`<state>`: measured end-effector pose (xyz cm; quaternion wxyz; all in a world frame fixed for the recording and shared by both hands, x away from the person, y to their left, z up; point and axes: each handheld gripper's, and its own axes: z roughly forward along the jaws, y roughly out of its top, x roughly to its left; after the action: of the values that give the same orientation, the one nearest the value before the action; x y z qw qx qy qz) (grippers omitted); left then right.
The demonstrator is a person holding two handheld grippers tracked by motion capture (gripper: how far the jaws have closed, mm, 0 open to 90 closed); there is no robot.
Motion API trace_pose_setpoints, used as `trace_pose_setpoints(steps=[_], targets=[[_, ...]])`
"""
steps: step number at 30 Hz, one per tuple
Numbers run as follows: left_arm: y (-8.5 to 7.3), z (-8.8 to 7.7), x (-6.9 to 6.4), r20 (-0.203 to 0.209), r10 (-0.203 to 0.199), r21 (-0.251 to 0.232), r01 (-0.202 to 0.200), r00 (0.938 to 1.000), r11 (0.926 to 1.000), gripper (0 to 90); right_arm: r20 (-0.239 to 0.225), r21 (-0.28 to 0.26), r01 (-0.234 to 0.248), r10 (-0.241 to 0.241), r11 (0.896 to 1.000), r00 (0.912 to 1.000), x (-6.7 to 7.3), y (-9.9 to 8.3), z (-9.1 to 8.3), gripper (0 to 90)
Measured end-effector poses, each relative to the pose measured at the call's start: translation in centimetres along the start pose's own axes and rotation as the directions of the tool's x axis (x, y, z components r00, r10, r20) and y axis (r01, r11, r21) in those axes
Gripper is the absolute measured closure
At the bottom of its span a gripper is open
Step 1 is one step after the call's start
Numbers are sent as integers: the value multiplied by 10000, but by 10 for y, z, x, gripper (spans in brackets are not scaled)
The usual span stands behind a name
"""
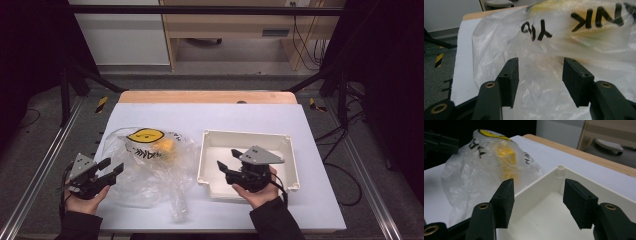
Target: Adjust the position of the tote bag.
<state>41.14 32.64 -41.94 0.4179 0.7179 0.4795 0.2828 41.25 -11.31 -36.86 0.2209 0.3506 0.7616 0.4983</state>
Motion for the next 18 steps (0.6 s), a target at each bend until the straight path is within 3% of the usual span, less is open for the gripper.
trace_pose_setpoints(steps=[7,8,18], targets=[[-10,8,1,-67,182,384,-179,9998,9991,474,-860,375,505,-471,9980,9952,37,6,34,429],[-11,10,0,-55,237,440,-234,9997,9988,474,-860,375,505,-471,9980,9952,37,6,34,429],[-19,33,-7,46,769,1361,-768,9970,9877,477,-1819,949,1061,-876,9898,9794,82,7,75,394]])
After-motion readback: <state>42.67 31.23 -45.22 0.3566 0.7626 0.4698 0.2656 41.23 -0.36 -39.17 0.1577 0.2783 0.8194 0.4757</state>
